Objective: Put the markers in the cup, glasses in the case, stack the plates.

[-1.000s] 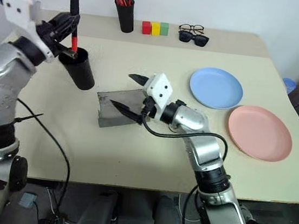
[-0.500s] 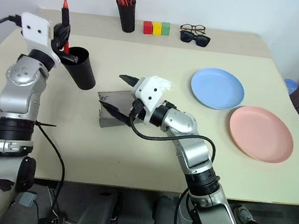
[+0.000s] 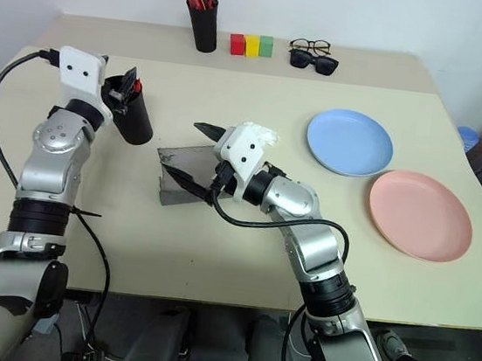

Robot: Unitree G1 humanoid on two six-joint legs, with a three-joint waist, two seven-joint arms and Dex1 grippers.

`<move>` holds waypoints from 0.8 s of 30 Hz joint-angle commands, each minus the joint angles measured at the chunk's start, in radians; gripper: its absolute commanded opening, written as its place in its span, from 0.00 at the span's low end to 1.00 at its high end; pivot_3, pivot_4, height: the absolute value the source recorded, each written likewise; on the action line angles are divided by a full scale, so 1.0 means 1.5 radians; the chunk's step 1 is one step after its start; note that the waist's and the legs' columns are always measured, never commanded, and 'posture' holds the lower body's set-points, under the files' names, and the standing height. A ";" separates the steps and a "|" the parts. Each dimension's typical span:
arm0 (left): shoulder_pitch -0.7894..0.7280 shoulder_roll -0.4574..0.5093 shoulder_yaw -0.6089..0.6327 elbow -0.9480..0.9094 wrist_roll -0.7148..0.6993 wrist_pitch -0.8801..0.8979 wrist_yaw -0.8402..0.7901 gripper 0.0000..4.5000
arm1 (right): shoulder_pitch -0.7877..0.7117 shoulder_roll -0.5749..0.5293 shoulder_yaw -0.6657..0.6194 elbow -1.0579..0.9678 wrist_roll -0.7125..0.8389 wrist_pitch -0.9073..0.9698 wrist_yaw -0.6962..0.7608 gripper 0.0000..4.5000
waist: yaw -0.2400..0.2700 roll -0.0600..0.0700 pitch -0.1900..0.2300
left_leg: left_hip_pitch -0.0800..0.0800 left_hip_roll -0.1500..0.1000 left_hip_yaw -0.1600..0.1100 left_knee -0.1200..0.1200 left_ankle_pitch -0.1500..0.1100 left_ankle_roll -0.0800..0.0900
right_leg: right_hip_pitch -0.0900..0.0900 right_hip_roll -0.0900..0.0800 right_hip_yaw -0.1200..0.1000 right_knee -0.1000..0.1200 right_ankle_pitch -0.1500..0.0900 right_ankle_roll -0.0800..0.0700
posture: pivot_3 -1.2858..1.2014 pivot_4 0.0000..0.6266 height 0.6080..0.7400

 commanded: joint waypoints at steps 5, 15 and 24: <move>0.052 0.073 -0.100 -0.261 -0.151 0.242 -0.242 0.91 | 0.012 -0.104 -0.060 -0.051 0.028 0.024 0.050 1.00 | 0.001 0.000 0.000 | 0.000 0.000 0.000 0.000 0.000 0.000 | 0.001 0.000 0.000 0.000 0.000 0.000 | 0.52 0.24 1.00; 0.036 0.139 -0.294 -0.268 -0.115 0.449 -0.359 0.98 | 0.088 -0.328 -0.168 -0.081 0.057 0.079 0.138 1.00 | 0.000 0.000 0.000 | 0.001 0.000 0.001 0.000 0.000 0.001 | 0.002 0.001 0.000 0.000 0.000 0.000 | 0.52 0.24 1.00; 0.009 0.141 -0.369 -0.210 -0.072 0.385 -0.459 0.35 | 0.136 -0.326 -0.174 -0.131 0.053 0.099 0.092 1.00 | 0.002 0.000 0.000 | 0.000 0.000 0.001 0.001 0.000 0.001 | 0.002 0.001 0.000 0.000 0.000 0.000 | 0.52 0.24 1.00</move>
